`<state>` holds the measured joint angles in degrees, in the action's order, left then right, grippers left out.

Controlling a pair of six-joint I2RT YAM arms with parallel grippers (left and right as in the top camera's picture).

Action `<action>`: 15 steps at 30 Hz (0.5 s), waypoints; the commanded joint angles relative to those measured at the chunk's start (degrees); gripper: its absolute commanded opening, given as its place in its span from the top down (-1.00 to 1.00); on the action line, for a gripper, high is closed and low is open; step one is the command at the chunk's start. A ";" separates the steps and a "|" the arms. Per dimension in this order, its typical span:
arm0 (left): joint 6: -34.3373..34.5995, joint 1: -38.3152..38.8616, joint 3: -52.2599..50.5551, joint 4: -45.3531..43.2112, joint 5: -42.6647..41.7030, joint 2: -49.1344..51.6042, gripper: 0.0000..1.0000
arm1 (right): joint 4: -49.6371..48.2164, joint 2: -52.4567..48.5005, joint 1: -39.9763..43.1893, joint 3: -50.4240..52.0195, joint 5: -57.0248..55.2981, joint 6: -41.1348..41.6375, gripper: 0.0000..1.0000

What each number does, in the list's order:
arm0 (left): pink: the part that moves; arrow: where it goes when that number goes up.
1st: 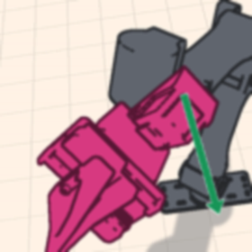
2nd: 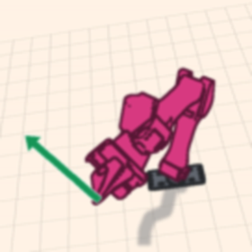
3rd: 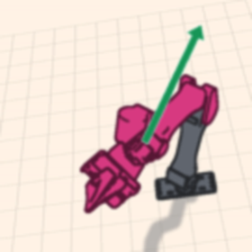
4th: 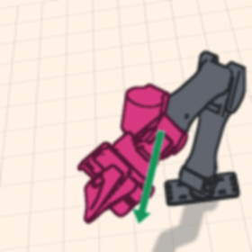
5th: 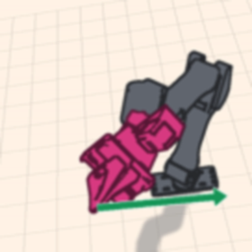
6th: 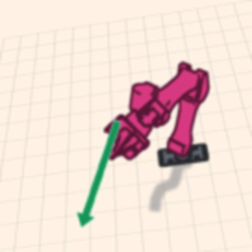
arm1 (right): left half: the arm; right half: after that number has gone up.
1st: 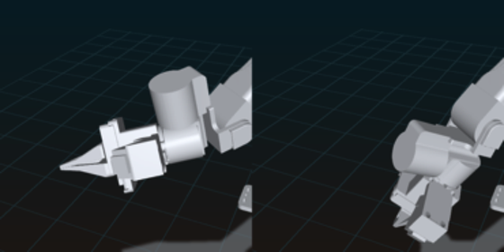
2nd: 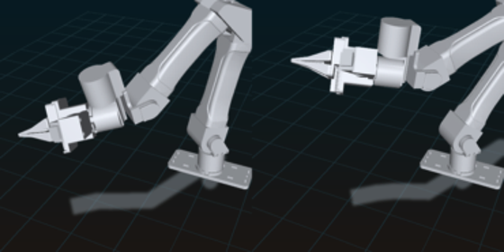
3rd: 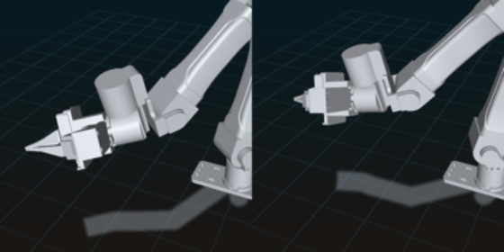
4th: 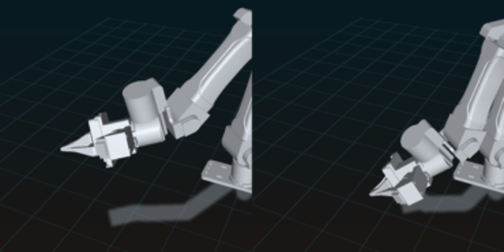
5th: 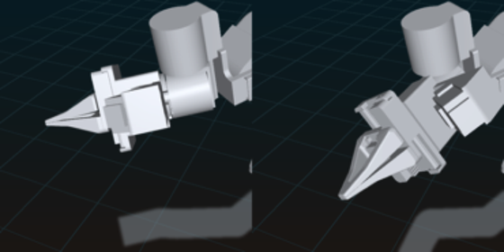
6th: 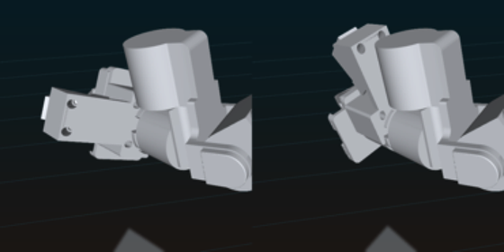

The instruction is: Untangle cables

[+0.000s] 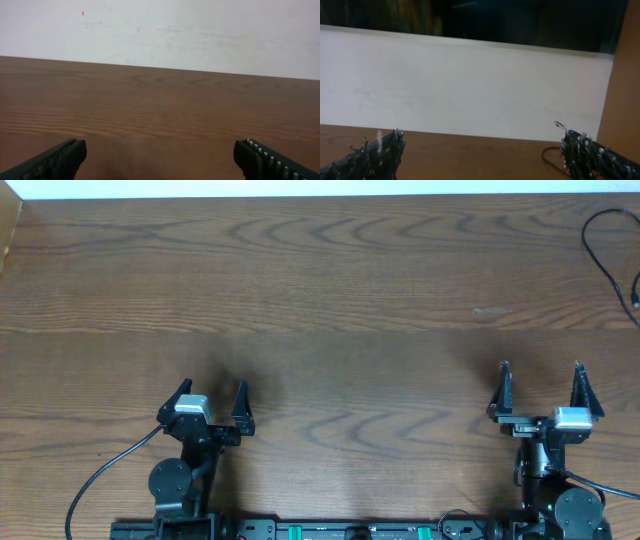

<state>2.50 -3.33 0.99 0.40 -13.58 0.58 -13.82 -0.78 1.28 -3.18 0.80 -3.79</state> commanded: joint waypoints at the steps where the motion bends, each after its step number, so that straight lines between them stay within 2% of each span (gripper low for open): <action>1: -0.96 -0.35 -0.76 2.36 -0.96 -0.35 -0.98 | -0.59 0.50 1.16 2.93 1.33 2.29 -0.99; 9: -0.96 -0.35 -0.76 2.36 -0.98 -0.35 -0.98 | 1.88 0.50 3.06 2.89 1.29 2.21 -0.99; 15: -0.96 -0.35 -0.76 2.36 -0.96 -0.35 -0.98 | 11.41 0.50 3.52 2.89 1.33 2.73 -0.98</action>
<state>2.50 -3.33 0.99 0.43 -13.56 0.58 -5.21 -0.62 4.45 -0.40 1.74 -2.17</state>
